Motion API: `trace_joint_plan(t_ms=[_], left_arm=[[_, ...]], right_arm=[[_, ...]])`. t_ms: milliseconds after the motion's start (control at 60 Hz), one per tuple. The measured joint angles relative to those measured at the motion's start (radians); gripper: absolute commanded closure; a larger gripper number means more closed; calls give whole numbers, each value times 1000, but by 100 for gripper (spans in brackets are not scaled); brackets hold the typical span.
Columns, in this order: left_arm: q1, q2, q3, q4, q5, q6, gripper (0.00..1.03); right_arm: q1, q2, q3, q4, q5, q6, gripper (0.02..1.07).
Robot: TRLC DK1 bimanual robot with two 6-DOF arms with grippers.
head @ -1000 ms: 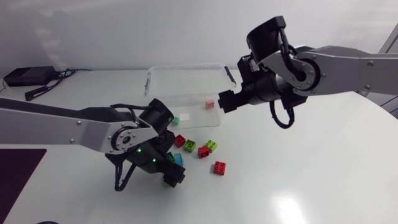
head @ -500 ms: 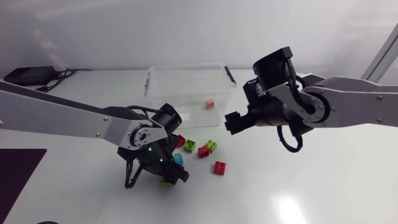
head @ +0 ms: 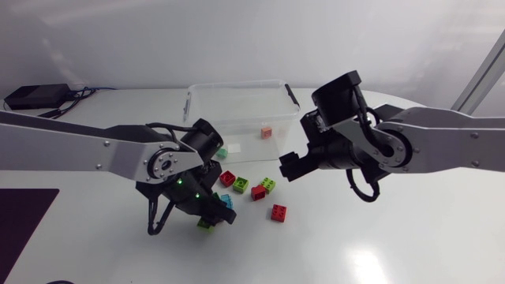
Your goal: Place the duplo bricks in the container
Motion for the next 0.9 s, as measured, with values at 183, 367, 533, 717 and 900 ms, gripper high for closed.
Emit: trace_joint_plan(t_ms=[183,367,533,717,900], left_arm=[[0,-3,-11,-1,-12,18,40],[0,13,-33,-6,-24,30,30],[-5,13,-45,-30,-27,37,29],[-29,13,-69,-34,-27,40,29],[-36,13,-93,-32,-36,51,36]], right_arm=[[9,0,-13,0,0,0,7],[15,-4,-31,0,0,0,7],[17,-19,-31,0,0,0,7],[19,-28,-39,0,0,0,7],[19,-30,-48,0,0,0,7]])
